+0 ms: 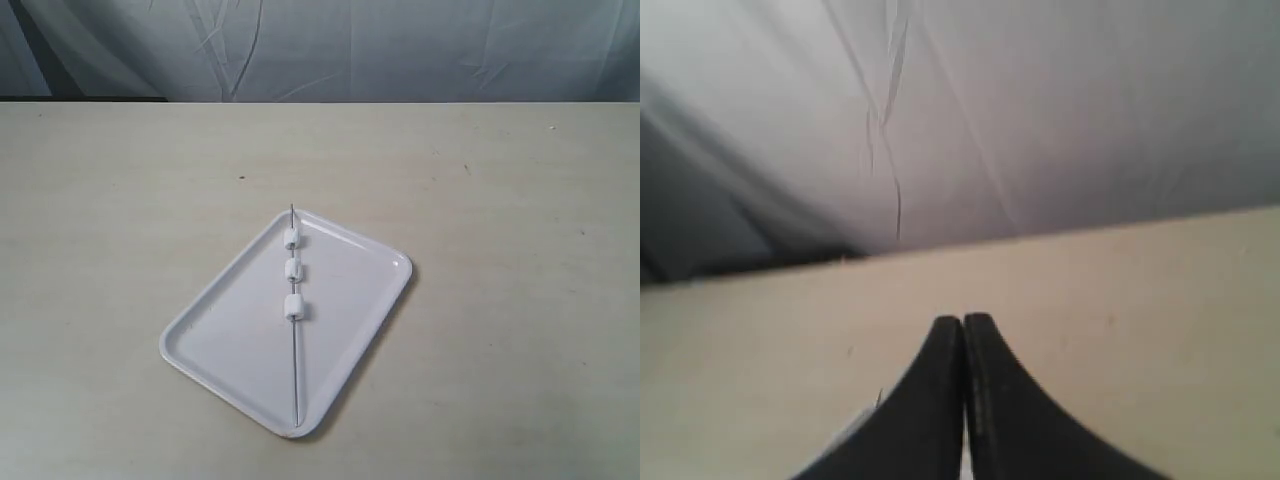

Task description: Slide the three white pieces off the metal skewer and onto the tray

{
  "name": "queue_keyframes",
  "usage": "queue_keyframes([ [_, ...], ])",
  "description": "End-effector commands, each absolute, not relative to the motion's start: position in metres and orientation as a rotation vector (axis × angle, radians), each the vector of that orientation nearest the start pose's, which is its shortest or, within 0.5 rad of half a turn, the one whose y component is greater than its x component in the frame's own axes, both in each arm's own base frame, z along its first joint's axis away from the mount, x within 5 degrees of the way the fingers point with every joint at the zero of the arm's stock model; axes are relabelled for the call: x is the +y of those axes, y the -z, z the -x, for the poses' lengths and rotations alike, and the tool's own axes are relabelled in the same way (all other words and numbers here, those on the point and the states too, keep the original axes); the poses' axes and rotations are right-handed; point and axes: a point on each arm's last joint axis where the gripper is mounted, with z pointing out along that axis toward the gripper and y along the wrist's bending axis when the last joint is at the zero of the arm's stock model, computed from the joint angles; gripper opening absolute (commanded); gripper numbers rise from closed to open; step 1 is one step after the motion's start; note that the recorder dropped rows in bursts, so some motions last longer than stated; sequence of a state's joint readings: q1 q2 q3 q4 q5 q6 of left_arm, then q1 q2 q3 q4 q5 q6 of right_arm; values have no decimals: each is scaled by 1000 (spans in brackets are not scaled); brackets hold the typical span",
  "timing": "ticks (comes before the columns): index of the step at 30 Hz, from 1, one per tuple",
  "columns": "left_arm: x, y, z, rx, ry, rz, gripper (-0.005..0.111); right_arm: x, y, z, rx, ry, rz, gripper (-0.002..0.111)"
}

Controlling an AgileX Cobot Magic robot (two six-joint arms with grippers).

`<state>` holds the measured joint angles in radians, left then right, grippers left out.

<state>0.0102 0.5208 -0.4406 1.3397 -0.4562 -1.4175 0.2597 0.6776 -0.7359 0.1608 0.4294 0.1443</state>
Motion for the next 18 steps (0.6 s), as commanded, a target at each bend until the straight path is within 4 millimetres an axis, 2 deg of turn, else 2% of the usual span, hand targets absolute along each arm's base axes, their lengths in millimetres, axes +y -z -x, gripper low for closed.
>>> queue_keyframes([
  [1,-54,-296,-140,1757,582,-459,0,80,-356,-168,2145,-553,273,0],
  [3,-56,-276,-153,1895,630,-496,0,96,-342,-188,2259,-601,333,0],
  [7,-59,-251,-172,2081,795,-379,3,117,-298,-216,2487,-636,423,2],
  [9,-60,-239,-179,2153,851,-339,7,127,-275,-225,2604,-649,454,8],
  [11,-61,-228,-186,2210,883,-321,13,139,-252,-233,2697,-700,438,20],
  [15,-62,-206,-195,2308,940,-300,27,169,-218,-246,2754,-901,369,40],
  [18,-62,-191,-201,2376,964,-271,37,193,-194,-248,2762,-1008,400,40],
])
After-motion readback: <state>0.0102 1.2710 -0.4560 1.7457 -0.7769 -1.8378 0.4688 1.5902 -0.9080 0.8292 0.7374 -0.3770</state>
